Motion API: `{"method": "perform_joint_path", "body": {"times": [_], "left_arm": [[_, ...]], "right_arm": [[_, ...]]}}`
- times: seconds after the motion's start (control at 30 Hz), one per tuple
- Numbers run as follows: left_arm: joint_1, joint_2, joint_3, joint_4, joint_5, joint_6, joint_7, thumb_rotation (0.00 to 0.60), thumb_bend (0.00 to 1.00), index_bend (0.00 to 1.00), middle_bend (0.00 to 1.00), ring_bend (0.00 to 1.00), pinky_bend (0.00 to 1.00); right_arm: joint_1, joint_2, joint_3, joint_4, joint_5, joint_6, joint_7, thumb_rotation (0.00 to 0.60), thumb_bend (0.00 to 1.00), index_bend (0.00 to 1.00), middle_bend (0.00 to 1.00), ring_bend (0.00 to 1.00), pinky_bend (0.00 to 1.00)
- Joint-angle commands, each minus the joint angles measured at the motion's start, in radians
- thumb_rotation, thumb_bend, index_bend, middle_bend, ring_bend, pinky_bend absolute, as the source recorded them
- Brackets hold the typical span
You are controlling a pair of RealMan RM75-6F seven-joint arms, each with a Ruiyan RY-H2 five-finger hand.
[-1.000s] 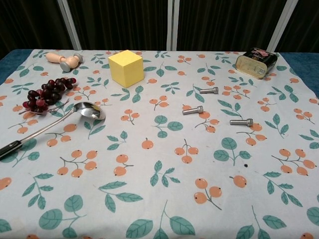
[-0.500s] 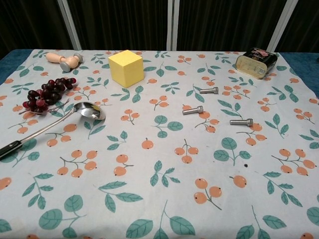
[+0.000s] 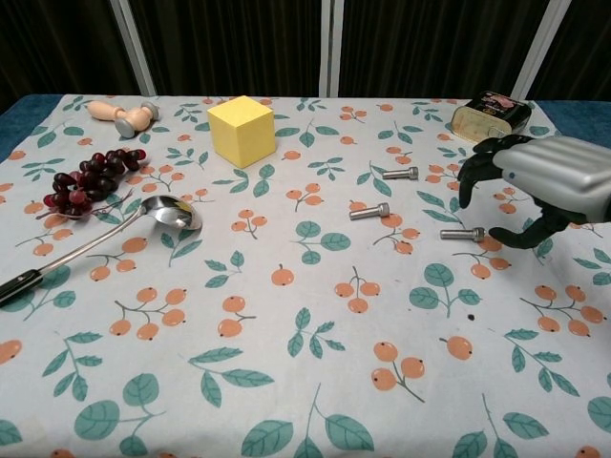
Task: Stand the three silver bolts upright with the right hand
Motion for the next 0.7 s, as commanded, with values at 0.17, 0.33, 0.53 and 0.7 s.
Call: {"method": "perform_joint_path", "body": {"times": [0.17,0.33,0.53,0.7], "left_arm": [[-0.001,-0.005,-0.001,0.010,-0.003,-0.006,-0.012,0.600,0.01,0.15,0.07,0.00,0.00],[0.000,-0.007,-0.002,0.021,-0.005,-0.006,-0.021,0.600,0.01,0.15,0.07,0.00,0.00],[0.003,-0.010,-0.001,0.029,-0.006,-0.007,-0.031,0.600,0.01,0.15,0.07,0.00,0.00],[0.006,-0.012,-0.002,0.036,-0.010,-0.007,-0.041,0.600,0.01,0.15,0.07,0.00,0.00]], "right_arm": [[0.051,-0.101,0.007,0.095,0.056,-0.024,-0.047,0.600,0.31,0.40,0.18,0.00,0.00],[0.062,-0.121,0.007,0.118,0.073,-0.024,-0.045,0.600,0.31,0.43,0.19,0.00,0.00],[0.072,-0.138,0.000,0.134,0.085,-0.025,-0.044,0.600,0.31,0.44,0.19,0.00,0.00],[0.074,-0.152,-0.007,0.145,0.086,-0.015,-0.038,0.600,0.31,0.44,0.19,0.00,0.00]]}}
